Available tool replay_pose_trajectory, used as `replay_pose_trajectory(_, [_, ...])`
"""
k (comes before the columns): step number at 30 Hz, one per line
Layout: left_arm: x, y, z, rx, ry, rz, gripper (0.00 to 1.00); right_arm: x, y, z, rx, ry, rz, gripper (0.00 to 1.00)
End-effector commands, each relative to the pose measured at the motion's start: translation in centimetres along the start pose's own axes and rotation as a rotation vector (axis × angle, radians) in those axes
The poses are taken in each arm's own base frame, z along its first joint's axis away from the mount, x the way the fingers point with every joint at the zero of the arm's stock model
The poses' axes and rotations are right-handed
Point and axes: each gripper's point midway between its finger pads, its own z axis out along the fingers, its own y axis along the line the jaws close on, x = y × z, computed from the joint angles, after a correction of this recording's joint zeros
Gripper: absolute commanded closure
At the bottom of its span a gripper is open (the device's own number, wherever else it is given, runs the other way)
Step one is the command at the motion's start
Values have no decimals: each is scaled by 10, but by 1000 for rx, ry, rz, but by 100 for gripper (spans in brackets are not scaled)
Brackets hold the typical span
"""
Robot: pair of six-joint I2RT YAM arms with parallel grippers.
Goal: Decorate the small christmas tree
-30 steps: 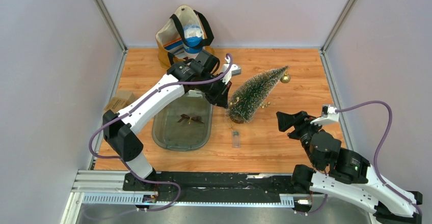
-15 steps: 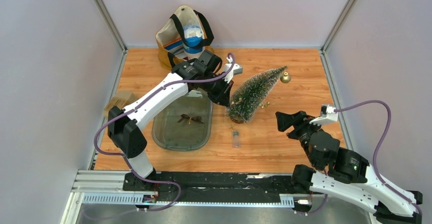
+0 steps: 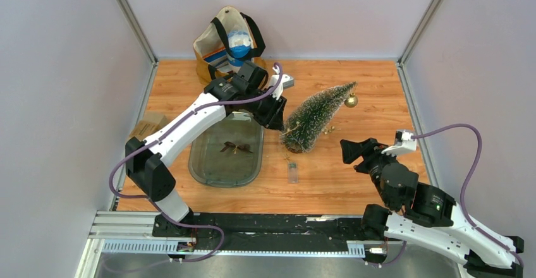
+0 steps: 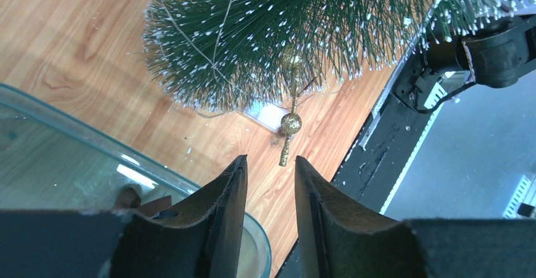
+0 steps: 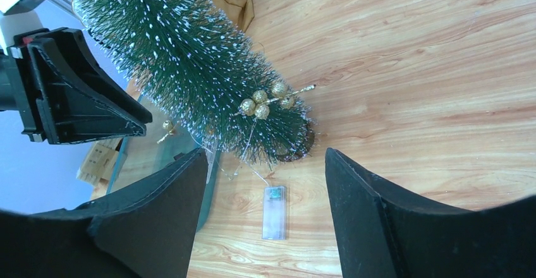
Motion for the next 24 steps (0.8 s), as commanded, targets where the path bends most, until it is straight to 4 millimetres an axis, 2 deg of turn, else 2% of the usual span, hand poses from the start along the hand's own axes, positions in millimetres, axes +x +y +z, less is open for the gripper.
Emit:
replay_pose_trajectory(1, [-16, -6, -22, -17, -93, 25, 57, -2, 3, 2, 0, -12, 30, 29])
replay_pose_trajectory(6, [-12, -2, -30, -46, -108, 21, 54, 0, 2, 2, -1, -9, 36, 29])
replay_pose_trajectory(13, [6, 10, -46, -149, -141, -8, 44, -1, 2, 2, 0, -14, 45, 28])
replay_pose_trajectory(15, [13, 16, -52, -193, -153, -30, 38, 0, 2, 2, 4, -13, 41, 28])
replay_pose_trajectory(17, [20, 25, -58, -253, -165, -52, 22, 0, 1, 2, 6, -13, 40, 28])
replay_pose_trajectory(18, [27, 27, -61, -275, -168, -61, 19, 0, 1, 2, 6, -13, 43, 28])
replay_pose_trajectory(24, [56, 57, -73, -432, -170, -142, 18, 1, -2, 2, 17, -13, 55, 28])
